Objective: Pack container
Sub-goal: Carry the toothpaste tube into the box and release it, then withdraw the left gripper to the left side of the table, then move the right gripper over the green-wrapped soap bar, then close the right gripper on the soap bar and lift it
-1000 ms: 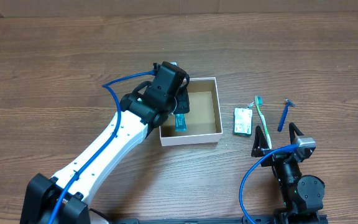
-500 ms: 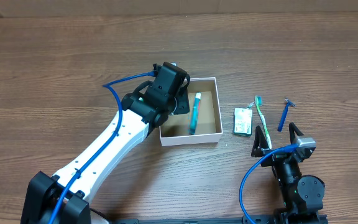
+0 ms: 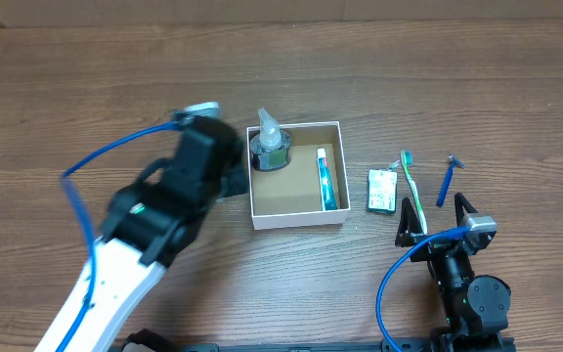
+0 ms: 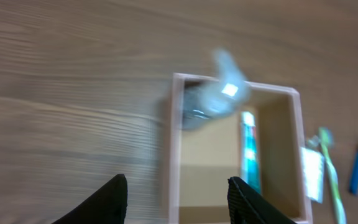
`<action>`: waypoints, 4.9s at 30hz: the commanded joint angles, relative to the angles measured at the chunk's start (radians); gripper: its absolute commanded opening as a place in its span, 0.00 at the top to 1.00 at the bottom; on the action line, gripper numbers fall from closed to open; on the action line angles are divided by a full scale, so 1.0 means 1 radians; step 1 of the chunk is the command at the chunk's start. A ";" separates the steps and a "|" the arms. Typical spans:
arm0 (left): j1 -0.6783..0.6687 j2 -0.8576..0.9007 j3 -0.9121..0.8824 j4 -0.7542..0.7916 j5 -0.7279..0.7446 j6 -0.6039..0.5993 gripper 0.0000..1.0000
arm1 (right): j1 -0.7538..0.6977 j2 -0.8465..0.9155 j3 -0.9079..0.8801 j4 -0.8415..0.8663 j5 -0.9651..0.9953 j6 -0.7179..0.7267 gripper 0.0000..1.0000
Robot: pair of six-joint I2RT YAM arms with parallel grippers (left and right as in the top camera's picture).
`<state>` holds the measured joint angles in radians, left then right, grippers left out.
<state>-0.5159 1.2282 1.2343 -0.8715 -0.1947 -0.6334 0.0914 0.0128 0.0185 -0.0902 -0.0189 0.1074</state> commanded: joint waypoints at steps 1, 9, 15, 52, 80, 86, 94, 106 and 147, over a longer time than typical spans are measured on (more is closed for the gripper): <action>0.111 -0.106 0.026 -0.100 -0.166 0.000 0.44 | -0.002 -0.010 -0.010 0.006 0.002 -0.004 0.00; 0.311 -0.134 0.025 -0.210 -0.173 0.000 0.00 | -0.002 -0.010 -0.010 0.006 0.002 -0.004 0.00; 0.318 -0.122 0.025 -0.210 -0.159 0.001 0.00 | -0.002 -0.010 -0.010 0.006 0.002 -0.004 0.00; 0.318 -0.102 0.025 -0.209 -0.159 0.001 0.00 | -0.003 0.492 0.470 -0.363 0.037 0.023 0.00; 0.318 -0.102 0.025 -0.209 -0.159 0.001 0.00 | 0.007 1.592 1.054 -0.726 -0.172 0.071 0.00; 0.318 -0.102 0.025 -0.209 -0.159 0.001 0.00 | 0.025 1.610 1.053 -0.719 -0.105 0.054 0.00; 0.318 -0.102 0.025 -0.209 -0.159 0.001 0.00 | 0.027 1.617 1.012 -0.690 -0.042 0.048 0.00; 0.318 -0.102 0.025 -0.209 -0.159 0.001 0.00 | -0.022 1.617 0.985 -0.721 0.085 0.087 0.02; 0.318 -0.102 0.025 -0.209 -0.159 0.001 0.00 | 0.060 1.695 0.930 -0.544 -0.114 0.022 0.14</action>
<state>-0.2024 1.1225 1.2419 -1.0821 -0.3447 -0.6334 0.1463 1.6684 0.9478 -0.6502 -0.1307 0.1280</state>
